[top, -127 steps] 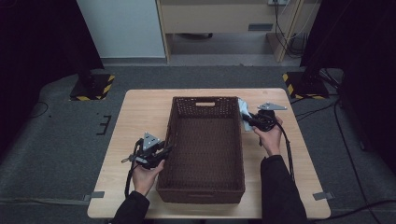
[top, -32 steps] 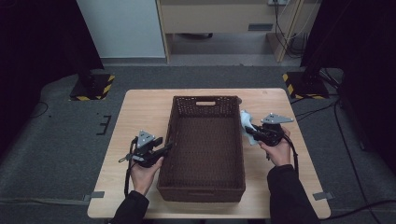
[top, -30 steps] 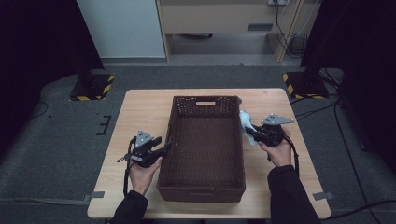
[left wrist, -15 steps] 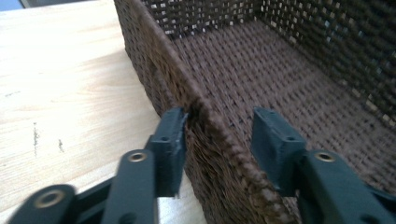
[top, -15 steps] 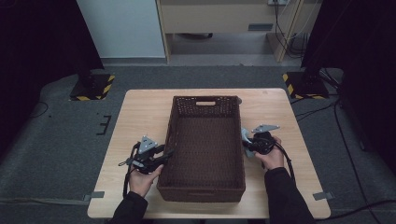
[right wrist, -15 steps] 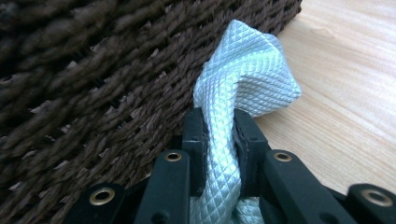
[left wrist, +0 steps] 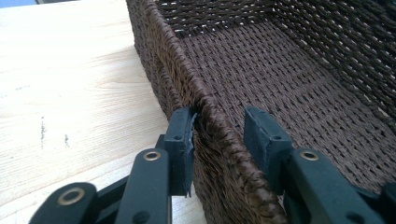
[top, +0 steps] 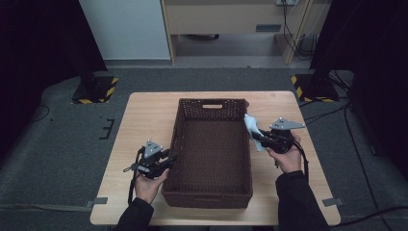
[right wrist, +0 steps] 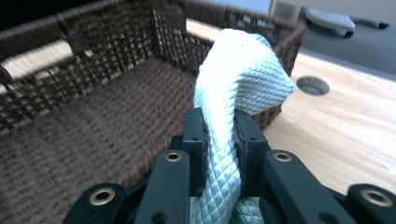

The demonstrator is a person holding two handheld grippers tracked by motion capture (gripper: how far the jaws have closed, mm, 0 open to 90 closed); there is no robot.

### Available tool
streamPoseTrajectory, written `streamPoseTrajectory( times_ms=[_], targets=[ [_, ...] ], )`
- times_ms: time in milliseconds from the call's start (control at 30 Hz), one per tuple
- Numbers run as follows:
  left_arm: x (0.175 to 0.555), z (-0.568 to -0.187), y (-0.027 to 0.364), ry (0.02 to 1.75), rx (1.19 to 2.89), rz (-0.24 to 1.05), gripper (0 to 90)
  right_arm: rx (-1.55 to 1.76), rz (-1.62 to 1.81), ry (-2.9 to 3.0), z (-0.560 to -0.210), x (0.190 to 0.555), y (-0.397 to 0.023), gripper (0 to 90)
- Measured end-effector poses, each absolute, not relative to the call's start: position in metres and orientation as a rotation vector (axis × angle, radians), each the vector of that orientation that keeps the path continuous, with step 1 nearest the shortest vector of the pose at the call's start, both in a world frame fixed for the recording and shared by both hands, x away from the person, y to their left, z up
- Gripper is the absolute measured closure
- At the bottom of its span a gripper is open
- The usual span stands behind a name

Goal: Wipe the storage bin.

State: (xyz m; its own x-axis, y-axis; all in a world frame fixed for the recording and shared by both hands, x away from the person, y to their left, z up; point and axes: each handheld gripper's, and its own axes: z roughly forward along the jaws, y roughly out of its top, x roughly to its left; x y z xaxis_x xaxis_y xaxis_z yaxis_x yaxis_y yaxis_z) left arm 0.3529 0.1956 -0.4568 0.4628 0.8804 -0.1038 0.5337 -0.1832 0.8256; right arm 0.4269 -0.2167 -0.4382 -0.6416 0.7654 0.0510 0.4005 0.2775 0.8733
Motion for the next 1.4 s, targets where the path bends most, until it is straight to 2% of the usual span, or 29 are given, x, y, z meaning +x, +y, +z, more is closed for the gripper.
streamPoseTrajectory(
  times_ms=[233,567,667,900,1000,1267,1400],
  targets=[
    [0.357,-0.457,0.191,1.209,1.843,0.521,63.4,1.148,1.222,2.214,-0.466,0.435,-0.223,77.7],
    [0.365,-0.459,0.190,1.207,1.817,0.529,61.9,1.264,1.030,2.373,-0.514,0.446,-0.210,77.6],
    [0.364,-0.459,0.191,1.196,1.815,0.553,57.7,1.260,1.036,2.357,-0.509,0.446,-0.212,77.5],
    [0.363,-0.456,0.194,1.188,1.807,0.559,48.7,1.160,1.330,2.162,-0.451,0.429,-0.230,77.6],
    [0.359,-0.452,0.197,1.175,1.812,0.548,47.1,1.112,1.362,2.155,-0.441,0.422,-0.226,77.6],
    [0.349,-0.454,0.201,1.131,1.847,0.482,49.3,1.174,1.251,2.226,-0.466,0.422,-0.220,77.6],
    [0.350,-0.458,0.194,1.126,1.892,0.486,54.3,1.212,1.121,2.314,-0.491,0.424,-0.213,77.5]
  ],
)
